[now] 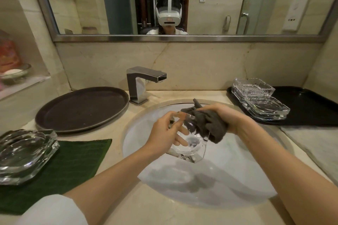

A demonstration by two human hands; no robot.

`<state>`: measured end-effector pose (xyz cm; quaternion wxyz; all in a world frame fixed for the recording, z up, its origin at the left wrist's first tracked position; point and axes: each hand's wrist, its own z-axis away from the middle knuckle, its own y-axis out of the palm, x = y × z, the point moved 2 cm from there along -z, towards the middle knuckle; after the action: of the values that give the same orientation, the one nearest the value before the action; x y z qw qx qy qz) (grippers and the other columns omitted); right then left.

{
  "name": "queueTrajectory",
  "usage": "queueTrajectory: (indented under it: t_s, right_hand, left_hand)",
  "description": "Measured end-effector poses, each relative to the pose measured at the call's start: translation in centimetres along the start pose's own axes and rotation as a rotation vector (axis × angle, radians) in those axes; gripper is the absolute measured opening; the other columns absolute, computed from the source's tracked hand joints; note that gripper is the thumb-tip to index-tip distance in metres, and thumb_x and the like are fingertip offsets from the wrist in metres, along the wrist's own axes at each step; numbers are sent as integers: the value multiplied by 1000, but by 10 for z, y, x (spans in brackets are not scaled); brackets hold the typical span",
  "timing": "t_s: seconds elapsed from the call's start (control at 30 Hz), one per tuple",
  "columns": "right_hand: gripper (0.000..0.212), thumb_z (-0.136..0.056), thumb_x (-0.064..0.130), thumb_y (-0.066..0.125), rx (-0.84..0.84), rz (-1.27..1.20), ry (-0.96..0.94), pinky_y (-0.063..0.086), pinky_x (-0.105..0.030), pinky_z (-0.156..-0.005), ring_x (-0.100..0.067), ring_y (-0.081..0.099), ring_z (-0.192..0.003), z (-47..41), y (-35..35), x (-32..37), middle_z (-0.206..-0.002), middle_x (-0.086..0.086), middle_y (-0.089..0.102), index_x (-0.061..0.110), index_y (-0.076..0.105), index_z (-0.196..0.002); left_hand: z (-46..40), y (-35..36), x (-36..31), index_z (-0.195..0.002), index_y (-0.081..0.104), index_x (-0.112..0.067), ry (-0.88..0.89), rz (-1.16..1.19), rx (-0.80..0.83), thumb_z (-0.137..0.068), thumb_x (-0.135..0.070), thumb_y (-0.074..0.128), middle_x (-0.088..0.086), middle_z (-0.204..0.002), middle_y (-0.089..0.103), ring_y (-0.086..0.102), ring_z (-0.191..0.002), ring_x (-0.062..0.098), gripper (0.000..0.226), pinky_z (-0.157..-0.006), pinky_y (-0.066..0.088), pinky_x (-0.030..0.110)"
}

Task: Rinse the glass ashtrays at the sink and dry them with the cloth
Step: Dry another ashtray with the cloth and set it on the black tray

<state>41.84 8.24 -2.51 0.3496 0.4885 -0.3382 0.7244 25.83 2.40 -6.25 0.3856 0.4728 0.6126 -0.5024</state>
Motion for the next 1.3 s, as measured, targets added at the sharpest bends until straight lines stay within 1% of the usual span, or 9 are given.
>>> queueTrajectory:
  t_s: [0.1,0.2,0.27,0.37,0.57,0.8,0.93,1.17,1.3]
  right_hand:
    - [16,-93,18,50,-28,308,-100,51,-26,-62,-18,63,-67,8,10,13,-79,-7,69,10,63,-96]
    - [10,-94,22,47,-258,981,-376,36,-29,-68,-25,57,-90,2,45,19,-98,-8,65,14,53,-94]
    - [5,-94,20,44,-399,1109,-570,30,-30,-66,-27,55,-94,0,64,16,-103,-7,62,17,47,-91]
    - [16,-95,21,42,-480,1004,-680,34,-31,-66,-24,58,-93,-6,65,5,-103,-2,64,14,54,-103]
    - [26,-95,15,44,-616,573,-546,42,-27,-79,-23,61,-97,-12,40,-7,-104,-4,70,15,63,-112]
    - [26,-95,22,42,-644,891,-656,34,-29,-69,-27,58,-97,-6,60,2,-103,-3,67,19,59,-114]
    - [22,-96,16,42,-704,444,-593,36,-12,-59,-23,59,-82,-8,43,1,-83,-2,63,11,62,-104]
    - [22,-96,28,44,-610,-95,-352,47,-40,-93,-26,60,-101,-10,75,-5,-105,-8,65,17,57,-111]
    - [16,-94,26,47,-602,-101,-341,47,-48,-94,-26,63,-97,-14,68,5,-100,-9,68,19,60,-101]
  left_hand:
    - [-1,8,0,-107,51,-21,-21,-59,36,-99,-20,43,2,-75,69,69,-58,25,12,-48,47,21]
    - [-4,7,3,-116,42,-21,-46,-137,-3,-99,-15,38,8,-83,69,69,-66,28,18,-58,55,32]
    - [-4,4,2,-116,35,-21,-67,-187,-19,-96,-8,33,10,-81,67,68,-60,19,24,-63,57,32]
    - [-1,-2,0,-115,36,-18,-58,-157,-32,-96,-6,35,1,-75,63,63,-48,3,22,-55,52,18]
    - [-6,-10,-3,-114,37,-14,-83,-33,-150,-99,-16,41,9,-80,68,67,-55,23,15,-54,51,28]
    - [-2,-6,-12,-117,44,-19,-15,-131,-46,-99,-12,38,2,-77,63,66,-52,12,20,-50,48,19]
    - [-5,-12,-12,-111,44,-17,-51,22,-189,-100,-15,39,7,-77,66,65,-48,16,12,-46,46,20]
    - [-6,-27,-22,-108,41,-19,-62,248,-497,-100,-17,38,-1,-78,62,62,-44,1,9,-42,47,13]
    - [-3,-22,-21,-112,40,-19,-55,208,-436,-100,-17,37,5,-84,65,65,-53,5,12,-46,49,16]
